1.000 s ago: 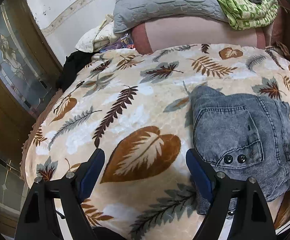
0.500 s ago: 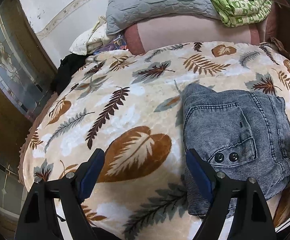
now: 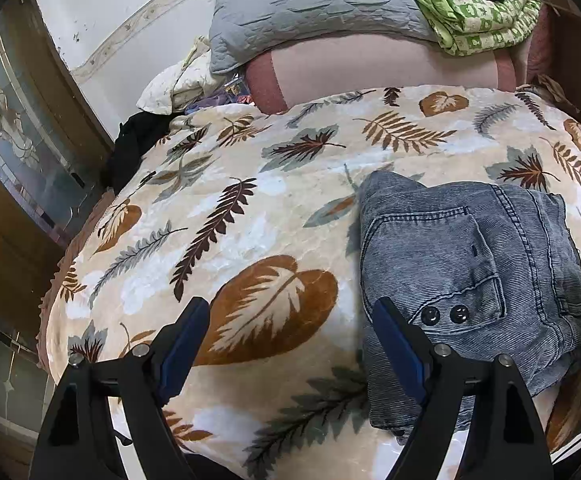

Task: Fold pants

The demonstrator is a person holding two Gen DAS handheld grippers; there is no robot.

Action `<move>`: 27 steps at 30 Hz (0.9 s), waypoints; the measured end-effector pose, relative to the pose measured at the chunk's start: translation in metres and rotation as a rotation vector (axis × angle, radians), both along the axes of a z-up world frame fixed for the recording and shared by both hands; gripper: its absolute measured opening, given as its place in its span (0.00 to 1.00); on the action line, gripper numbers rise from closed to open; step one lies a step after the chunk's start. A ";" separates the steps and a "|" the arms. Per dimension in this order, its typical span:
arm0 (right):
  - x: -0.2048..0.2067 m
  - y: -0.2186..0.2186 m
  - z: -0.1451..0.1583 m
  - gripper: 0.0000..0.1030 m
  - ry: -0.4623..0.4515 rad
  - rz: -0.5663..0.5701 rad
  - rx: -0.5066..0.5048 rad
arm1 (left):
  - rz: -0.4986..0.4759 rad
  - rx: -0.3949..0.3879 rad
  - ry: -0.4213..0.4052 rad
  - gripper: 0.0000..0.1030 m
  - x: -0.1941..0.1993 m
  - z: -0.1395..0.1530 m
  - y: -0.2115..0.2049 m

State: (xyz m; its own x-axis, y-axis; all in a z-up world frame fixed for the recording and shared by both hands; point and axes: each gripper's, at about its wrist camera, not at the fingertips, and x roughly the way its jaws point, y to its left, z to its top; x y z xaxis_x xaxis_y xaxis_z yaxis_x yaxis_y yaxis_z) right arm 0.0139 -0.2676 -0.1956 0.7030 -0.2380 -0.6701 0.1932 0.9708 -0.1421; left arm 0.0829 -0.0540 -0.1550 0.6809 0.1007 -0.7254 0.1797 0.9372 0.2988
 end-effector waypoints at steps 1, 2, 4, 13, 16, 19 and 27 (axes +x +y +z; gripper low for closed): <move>0.000 0.000 0.000 0.67 0.000 -0.001 0.000 | -0.001 -0.001 0.000 0.81 0.000 0.000 0.000; 0.000 0.000 0.000 0.67 -0.001 -0.001 -0.001 | -0.002 -0.002 -0.001 0.81 0.000 0.001 0.000; 0.000 0.000 0.000 0.67 -0.002 -0.001 0.000 | -0.002 -0.002 -0.002 0.81 -0.001 0.001 0.000; -0.001 -0.001 0.001 0.67 0.003 0.000 0.009 | -0.005 -0.004 0.013 0.81 -0.001 -0.003 -0.001; -0.001 -0.011 0.001 0.67 0.009 -0.002 0.075 | -0.007 -0.026 0.042 0.81 0.003 -0.007 0.002; -0.001 -0.026 0.001 0.67 0.008 -0.022 0.163 | 0.000 -0.045 0.076 0.81 0.010 -0.013 0.009; 0.001 -0.033 -0.003 0.70 0.017 -0.082 0.126 | 0.028 -0.067 0.078 0.81 0.012 -0.015 0.018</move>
